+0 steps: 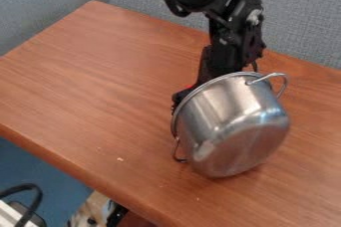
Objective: Move the red object from the metal pot to the table
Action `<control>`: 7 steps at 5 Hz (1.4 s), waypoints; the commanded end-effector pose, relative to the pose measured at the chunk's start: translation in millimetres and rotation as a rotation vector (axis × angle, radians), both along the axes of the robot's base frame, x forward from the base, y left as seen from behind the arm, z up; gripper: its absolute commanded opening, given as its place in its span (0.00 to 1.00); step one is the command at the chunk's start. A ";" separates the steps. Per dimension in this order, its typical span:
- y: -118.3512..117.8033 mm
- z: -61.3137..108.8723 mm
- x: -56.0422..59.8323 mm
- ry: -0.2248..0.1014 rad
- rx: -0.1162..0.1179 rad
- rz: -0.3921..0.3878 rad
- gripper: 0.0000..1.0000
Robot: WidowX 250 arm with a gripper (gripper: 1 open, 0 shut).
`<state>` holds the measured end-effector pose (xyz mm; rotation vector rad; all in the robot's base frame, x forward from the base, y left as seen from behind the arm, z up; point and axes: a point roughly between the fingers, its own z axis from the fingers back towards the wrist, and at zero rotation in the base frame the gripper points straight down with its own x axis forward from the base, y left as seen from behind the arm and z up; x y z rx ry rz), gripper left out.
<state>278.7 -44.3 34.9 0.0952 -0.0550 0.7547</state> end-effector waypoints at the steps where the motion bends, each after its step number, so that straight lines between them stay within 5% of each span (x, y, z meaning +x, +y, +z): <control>1: -3.3 13.9 5.7 -0.053 0.005 -0.038 0.00; 2: -5.1 12.7 6.5 -0.052 0.018 -0.076 0.00; 5: 33.5 31.1 -11.3 -0.097 0.022 0.079 0.00; 6: 51.3 32.8 -0.2 -0.109 0.027 0.039 1.00; 7: 51.1 33.7 11.6 -0.110 0.024 -0.009 1.00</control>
